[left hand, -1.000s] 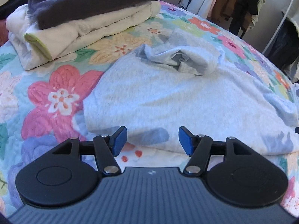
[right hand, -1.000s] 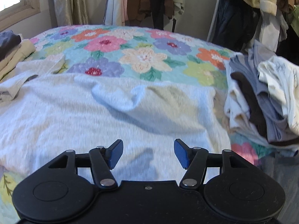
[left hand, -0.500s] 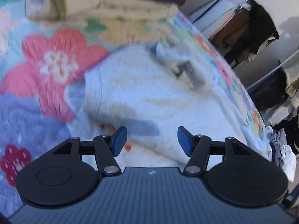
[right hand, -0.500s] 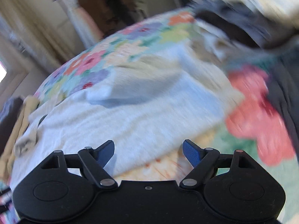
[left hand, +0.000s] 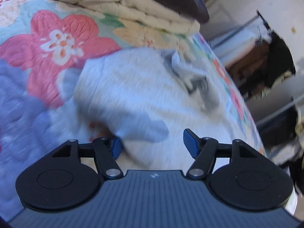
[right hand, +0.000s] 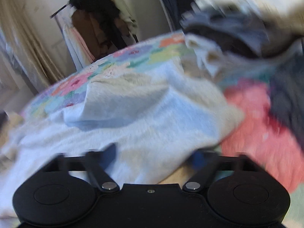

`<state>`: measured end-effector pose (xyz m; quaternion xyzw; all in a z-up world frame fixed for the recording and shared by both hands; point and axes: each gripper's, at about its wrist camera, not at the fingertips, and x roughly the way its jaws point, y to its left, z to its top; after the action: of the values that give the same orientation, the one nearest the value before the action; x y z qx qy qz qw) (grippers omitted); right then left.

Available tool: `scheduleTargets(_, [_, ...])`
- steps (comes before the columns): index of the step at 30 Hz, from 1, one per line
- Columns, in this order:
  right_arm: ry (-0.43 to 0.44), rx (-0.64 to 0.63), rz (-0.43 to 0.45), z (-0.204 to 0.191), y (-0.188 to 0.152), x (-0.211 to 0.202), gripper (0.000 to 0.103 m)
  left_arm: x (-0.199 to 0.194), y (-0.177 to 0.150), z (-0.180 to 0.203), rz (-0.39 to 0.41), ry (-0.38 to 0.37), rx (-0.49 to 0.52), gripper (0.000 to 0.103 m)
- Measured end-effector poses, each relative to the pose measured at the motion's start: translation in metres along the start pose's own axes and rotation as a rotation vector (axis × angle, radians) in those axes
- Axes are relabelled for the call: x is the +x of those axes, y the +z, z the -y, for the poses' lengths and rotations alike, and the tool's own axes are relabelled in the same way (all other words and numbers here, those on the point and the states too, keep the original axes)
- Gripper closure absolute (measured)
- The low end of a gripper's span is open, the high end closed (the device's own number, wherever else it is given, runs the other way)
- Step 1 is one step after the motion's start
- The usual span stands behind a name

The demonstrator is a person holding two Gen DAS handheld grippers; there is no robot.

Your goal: Fold clothes

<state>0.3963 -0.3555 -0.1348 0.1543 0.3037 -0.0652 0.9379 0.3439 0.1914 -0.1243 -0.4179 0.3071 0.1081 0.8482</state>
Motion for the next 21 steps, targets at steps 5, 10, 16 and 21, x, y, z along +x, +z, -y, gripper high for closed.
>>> scheduleTargets(5, [0.026, -0.051, 0.081, -0.003, 0.025, -0.026, 0.095, -0.002, 0.019, 0.012, -0.011, 0.056, 0.021, 0.095])
scheduleTargets(10, [0.079, -0.067, 0.145, -0.001, 0.034, -0.082, 0.099, -0.039, 0.01, 0.015, 0.05, 0.035, 0.176, 0.098])
scheduleTargets(16, [0.115, -0.063, 0.105, 0.011, 0.021, -0.116, 0.1, -0.064, 0.016, 0.003, 0.053, -0.001, 0.2, 0.102])
scheduleTargets(21, [0.129, -0.013, 0.04, 0.025, 0.001, -0.098, 0.099, -0.051, 0.021, -0.021, -0.093, -0.066, 0.036, 0.097])
